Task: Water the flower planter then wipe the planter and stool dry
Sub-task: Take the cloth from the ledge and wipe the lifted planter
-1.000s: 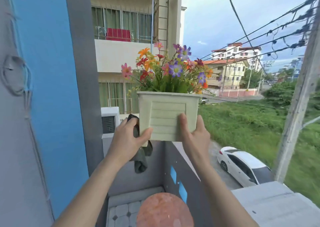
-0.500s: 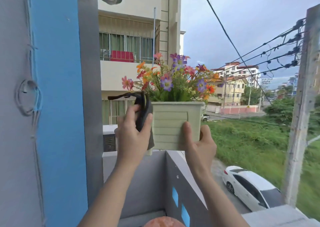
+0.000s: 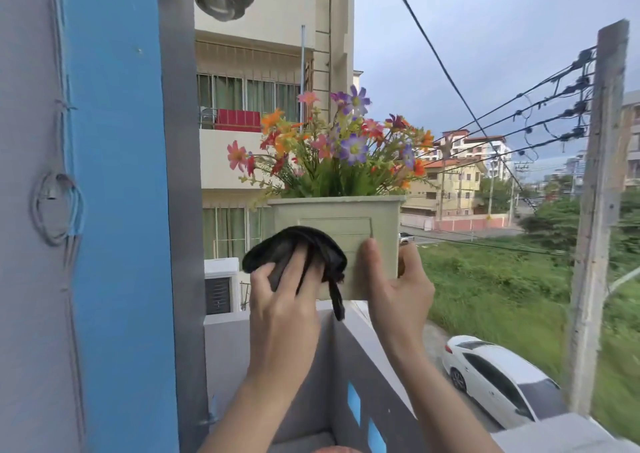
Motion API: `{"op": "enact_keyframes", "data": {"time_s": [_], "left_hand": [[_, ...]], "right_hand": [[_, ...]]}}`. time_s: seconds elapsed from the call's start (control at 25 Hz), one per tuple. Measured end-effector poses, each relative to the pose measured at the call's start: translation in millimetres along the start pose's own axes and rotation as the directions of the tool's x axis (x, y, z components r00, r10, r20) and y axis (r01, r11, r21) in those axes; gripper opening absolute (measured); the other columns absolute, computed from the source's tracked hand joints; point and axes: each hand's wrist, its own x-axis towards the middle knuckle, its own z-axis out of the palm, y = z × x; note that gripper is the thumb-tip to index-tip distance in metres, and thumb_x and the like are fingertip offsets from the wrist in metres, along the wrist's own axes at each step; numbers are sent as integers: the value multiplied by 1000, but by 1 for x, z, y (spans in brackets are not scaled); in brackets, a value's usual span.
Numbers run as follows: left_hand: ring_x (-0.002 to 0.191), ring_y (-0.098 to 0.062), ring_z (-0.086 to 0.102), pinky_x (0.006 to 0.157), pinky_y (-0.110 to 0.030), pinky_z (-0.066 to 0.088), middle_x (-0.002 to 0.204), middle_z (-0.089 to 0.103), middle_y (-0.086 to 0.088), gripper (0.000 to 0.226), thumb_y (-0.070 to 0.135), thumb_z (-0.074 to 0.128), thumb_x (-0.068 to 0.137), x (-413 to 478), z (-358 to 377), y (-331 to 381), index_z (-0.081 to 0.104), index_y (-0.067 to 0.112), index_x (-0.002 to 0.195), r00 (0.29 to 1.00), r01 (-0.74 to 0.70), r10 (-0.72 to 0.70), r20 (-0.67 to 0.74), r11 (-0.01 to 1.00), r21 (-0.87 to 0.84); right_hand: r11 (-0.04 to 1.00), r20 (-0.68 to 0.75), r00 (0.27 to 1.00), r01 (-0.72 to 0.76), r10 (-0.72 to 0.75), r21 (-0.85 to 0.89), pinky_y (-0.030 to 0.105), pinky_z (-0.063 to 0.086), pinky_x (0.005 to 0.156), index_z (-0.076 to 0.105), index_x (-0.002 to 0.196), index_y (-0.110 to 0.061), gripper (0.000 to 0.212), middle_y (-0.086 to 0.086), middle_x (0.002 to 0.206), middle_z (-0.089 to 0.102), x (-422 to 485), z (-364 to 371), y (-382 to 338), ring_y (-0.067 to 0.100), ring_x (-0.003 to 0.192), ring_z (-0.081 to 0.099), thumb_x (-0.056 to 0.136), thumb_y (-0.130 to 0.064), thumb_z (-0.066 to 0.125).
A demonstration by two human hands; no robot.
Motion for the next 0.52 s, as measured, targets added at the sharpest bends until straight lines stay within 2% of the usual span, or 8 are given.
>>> {"op": "enact_keyframes", "data": {"time_s": [0.08, 0.2, 0.32, 0.44, 0.52], "left_hand": [[95, -34, 42, 83, -36, 41, 131, 57, -12, 38, -5, 53, 82, 26, -4, -10, 62, 7, 116, 996, 83, -82, -25, 996, 26], [93, -31, 48, 82, -40, 48, 130, 50, -7, 20, 19, 53, 92, 10, -12, -10, 56, 16, 111, 996, 42, -44, -83, 999, -26], [86, -29, 43, 78, -39, 50, 124, 48, -5, 25, 1, 50, 88, -28, -16, -15, 51, 13, 110, 994, -65, 65, -85, 998, 4], [82, -32, 45, 71, -40, 50, 118, 61, -9, 49, -3, 56, 81, 4, -14, -26, 51, 18, 125, 997, 25, -27, -75, 999, -26], [79, -34, 48, 67, -41, 50, 115, 64, -10, 51, -6, 59, 80, 41, -16, -27, 58, 18, 125, 992, 45, -44, -118, 999, 6]], "right_hand": [[1000, -9, 1000, 2, -2, 19, 19, 28, 47, 34, 62, -16, 48, -12, 50, 38, -9, 6, -3, 7, 48, 31, 81, -49, 64], [999, -23, 1000, -15, 16, 37, 22, 27, 48, 40, 67, -7, 53, -9, 54, 36, -14, 14, -4, 7, 50, 30, 82, -52, 64], [999, -28, 999, -16, 17, 33, 24, 25, 51, 38, 69, -5, 59, -1, 58, 34, -14, 18, -3, 7, 53, 27, 80, -58, 61], [1000, -28, 999, -22, 22, 23, 28, 27, 53, 40, 70, -5, 60, 13, 61, 38, -15, 19, -3, 10, 56, 30, 79, -62, 59], [999, -25, 1000, -14, 15, 36, 25, 26, 52, 38, 69, -5, 59, 10, 60, 34, -15, 18, -4, 9, 55, 27, 79, -59, 60]]}}
